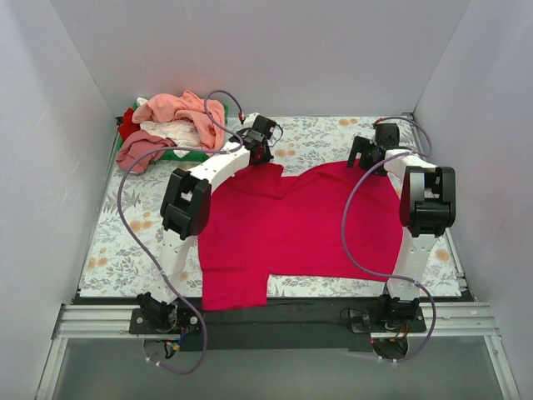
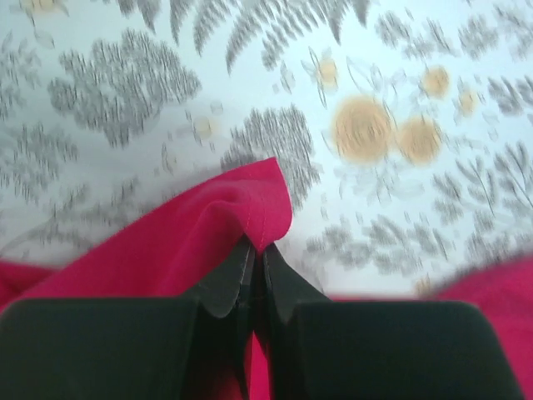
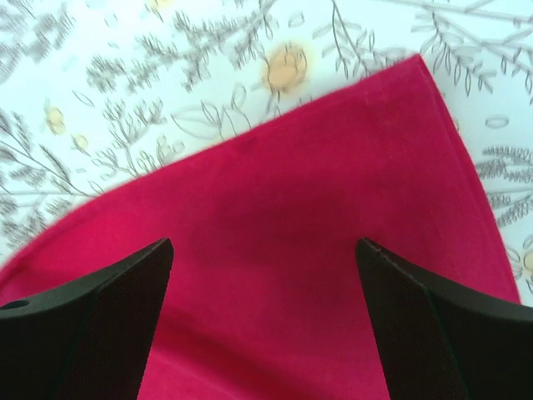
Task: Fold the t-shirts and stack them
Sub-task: Flatten the tshirt out
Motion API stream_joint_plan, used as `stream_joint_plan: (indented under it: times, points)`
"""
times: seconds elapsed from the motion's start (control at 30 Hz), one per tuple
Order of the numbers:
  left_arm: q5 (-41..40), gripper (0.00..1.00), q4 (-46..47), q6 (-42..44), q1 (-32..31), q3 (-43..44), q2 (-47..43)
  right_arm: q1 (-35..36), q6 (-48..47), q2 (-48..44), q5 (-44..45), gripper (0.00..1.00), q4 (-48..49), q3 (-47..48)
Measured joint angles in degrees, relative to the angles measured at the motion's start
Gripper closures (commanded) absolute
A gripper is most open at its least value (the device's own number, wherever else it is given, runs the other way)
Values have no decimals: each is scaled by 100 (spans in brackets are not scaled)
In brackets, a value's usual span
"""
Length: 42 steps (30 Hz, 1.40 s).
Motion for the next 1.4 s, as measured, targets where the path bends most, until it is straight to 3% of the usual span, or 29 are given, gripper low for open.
stream_joint_plan:
  times: [0.2, 0.27, 0.37, 0.43, 0.57, 0.63, 0.73, 0.97, 1.27, 1.4]
  points:
    - [-286, 100, 315, 160, 374, 1246, 1287, -144, 151, 271, 33, 3, 9, 328]
    - [-398, 92, 501, 219, 470, 1692, 1705, -203, 192, 330, 59, 3, 4, 411]
    - [-638, 91, 1095, 376, 584, 1829, 1982, -310, 258, 439, 120, 3, 2, 551]
    - [-726, 78, 1519, 570, 614, 1825, 2057, -378, 267, 487, 160, 3, 0, 619]
    - [-691, 73, 2559, 966, 601, 1810, 2175, -470, 234, 551, 229, 3, -4, 715]
    - [-649, 60, 2920, 1139, 581, 1810, 2199, -496, 188, 579, 258, 2, -31, 758]
    - [-660, 9, 3418, 1460, 577, 1932, 2288, -529, 107, 678, 293, 2, -144, 940]
    - [-944, 7, 3762, 1781, 551, 1915, 2262, -667, -251, 726, 638, 2, -444, 1209]
    - [-369, 5, 3609, 1497, 564, -911, 168, -754, -675, -116, 870, 2, -699, 511]
    - [260, 5, 3434, 1384, 564, -1314, -450, -754, -782, -452, 470, 2, -693, 328]
